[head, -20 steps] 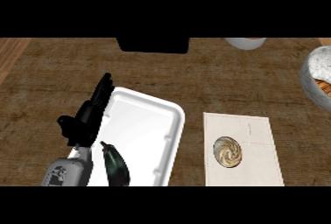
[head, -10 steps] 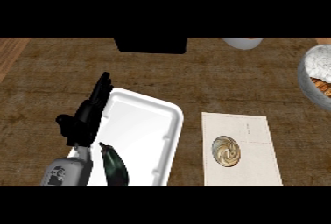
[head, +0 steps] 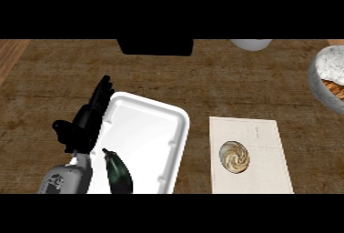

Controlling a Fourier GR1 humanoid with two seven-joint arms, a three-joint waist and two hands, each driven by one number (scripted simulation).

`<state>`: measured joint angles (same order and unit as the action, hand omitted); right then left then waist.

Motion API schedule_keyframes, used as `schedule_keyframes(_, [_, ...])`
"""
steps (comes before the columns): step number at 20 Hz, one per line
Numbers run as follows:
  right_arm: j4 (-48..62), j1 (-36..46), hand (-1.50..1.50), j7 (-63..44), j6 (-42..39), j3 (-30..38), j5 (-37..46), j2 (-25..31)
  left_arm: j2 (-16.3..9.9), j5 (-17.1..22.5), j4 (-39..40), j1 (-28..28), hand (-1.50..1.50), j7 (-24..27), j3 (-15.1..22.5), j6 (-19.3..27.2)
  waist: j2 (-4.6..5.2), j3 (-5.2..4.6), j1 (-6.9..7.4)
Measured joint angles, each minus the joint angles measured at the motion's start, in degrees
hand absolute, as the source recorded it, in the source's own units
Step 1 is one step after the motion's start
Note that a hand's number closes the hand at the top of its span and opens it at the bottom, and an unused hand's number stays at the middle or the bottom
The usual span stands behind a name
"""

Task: Pick the croissant from the placemat and place it in the bowl

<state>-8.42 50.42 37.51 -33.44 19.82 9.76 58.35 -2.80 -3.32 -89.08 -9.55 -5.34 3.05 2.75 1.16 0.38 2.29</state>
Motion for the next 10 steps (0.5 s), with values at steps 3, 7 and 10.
schedule_keyframes(3, [-0.5, -1.2, -1.50, -1.3, -2.0, 0.5, -1.0, 0.9, 0.2, -0.2, 0.1, 0.1, 0.00, 0.2, 0.3, 0.0, 0.14, 0.11, -0.08])
schedule_keyframes(7, [-2.0, -3.3, -1.50, -2.1, -4.0, 1.0, -2.2, 1.2, 0.3, 0.0, 0.4, 0.0, 0.00, 0.7, -0.2, 0.3, 0.11, 0.17, -0.43])
schedule_keyframes(10, [-3.6, -4.8, -1.50, -2.6, -4.7, 0.7, -2.6, 1.3, 0.6, -0.2, 0.7, 0.0, 0.00, 0.6, 0.1, 0.4, 0.13, 0.21, -0.51])
